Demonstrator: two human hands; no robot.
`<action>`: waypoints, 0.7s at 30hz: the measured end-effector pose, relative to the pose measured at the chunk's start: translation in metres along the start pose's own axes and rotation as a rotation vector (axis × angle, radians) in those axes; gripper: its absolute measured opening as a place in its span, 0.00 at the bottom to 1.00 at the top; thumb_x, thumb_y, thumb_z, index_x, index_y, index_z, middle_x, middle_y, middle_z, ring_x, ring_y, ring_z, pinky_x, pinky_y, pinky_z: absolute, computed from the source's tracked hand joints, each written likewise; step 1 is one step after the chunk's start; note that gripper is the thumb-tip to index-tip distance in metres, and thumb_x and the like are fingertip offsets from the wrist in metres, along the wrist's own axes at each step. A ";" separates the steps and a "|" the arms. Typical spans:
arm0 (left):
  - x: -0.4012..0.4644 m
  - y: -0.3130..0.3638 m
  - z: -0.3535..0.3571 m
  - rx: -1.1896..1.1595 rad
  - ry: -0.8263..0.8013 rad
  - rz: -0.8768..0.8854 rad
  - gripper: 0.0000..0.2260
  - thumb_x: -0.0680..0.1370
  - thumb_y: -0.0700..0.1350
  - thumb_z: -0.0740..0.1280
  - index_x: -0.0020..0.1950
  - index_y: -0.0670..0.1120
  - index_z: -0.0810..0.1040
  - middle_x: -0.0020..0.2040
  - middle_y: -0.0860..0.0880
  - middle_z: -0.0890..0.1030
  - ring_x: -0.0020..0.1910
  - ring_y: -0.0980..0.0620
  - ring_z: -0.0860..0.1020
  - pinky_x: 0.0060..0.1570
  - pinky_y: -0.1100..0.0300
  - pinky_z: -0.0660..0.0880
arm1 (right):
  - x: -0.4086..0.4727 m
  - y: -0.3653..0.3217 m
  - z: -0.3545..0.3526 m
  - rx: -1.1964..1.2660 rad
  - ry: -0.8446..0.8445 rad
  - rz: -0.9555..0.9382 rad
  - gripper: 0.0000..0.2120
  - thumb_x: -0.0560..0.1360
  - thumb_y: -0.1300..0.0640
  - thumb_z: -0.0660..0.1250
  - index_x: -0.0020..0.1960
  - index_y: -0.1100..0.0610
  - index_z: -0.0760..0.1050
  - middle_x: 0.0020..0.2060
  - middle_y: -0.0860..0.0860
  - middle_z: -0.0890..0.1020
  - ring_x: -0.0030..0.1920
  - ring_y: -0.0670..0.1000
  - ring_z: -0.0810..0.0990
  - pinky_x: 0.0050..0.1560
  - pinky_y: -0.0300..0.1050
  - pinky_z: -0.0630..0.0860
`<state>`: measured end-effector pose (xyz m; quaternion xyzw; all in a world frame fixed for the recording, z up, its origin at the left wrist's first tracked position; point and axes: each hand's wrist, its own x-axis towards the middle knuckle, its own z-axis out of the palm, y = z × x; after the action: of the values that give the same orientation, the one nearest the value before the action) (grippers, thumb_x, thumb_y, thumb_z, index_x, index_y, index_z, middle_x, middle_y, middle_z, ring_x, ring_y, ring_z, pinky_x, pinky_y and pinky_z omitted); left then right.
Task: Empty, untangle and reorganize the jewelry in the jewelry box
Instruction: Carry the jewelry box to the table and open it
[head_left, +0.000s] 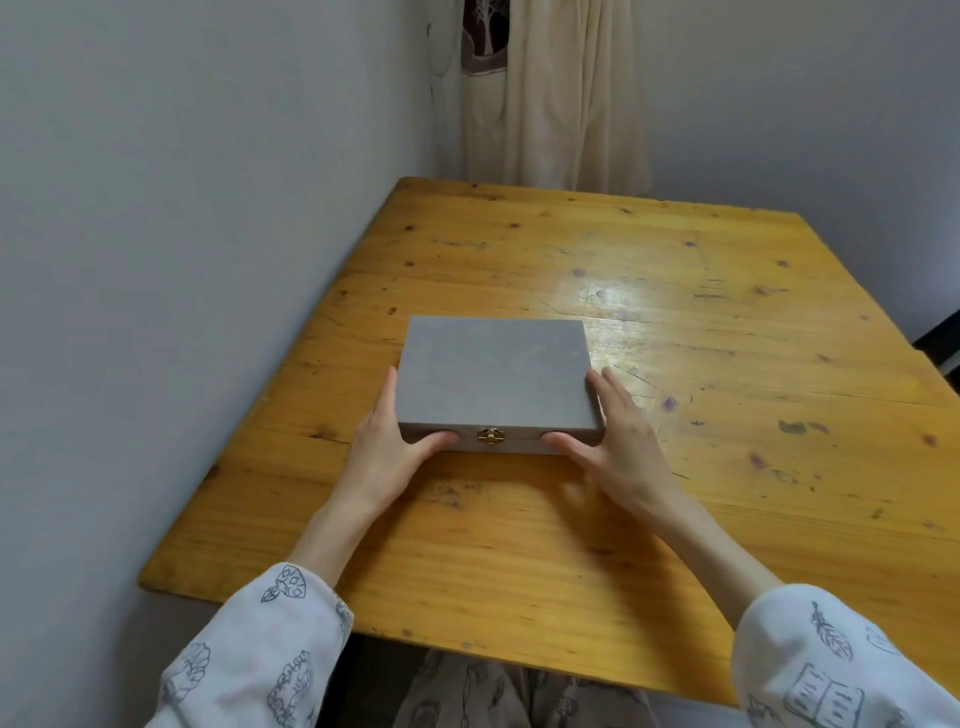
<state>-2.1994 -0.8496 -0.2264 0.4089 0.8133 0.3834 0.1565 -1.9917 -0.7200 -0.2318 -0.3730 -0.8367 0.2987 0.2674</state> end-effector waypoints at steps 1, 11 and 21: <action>-0.002 -0.001 0.001 -0.005 0.014 0.014 0.45 0.66 0.54 0.74 0.75 0.51 0.51 0.71 0.48 0.66 0.68 0.50 0.63 0.63 0.61 0.60 | -0.001 -0.001 0.002 0.061 0.014 0.019 0.39 0.67 0.48 0.72 0.72 0.53 0.58 0.64 0.44 0.68 0.60 0.38 0.65 0.58 0.25 0.62; 0.018 0.036 -0.022 -0.208 0.242 0.083 0.35 0.65 0.65 0.66 0.68 0.54 0.63 0.65 0.53 0.72 0.63 0.56 0.70 0.57 0.71 0.66 | 0.030 -0.026 -0.024 0.257 0.257 0.097 0.36 0.67 0.37 0.64 0.69 0.53 0.63 0.61 0.55 0.77 0.58 0.46 0.76 0.53 0.36 0.70; 0.094 0.046 -0.017 -0.420 0.196 0.137 0.15 0.78 0.43 0.61 0.64 0.50 0.65 0.57 0.60 0.74 0.60 0.60 0.72 0.55 0.71 0.68 | 0.092 -0.025 -0.019 0.416 0.277 0.072 0.22 0.75 0.51 0.64 0.68 0.50 0.64 0.63 0.45 0.72 0.63 0.46 0.70 0.60 0.44 0.70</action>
<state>-2.2419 -0.7675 -0.1747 0.3824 0.6975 0.5914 0.1321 -2.0441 -0.6557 -0.1812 -0.3769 -0.6990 0.4197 0.4395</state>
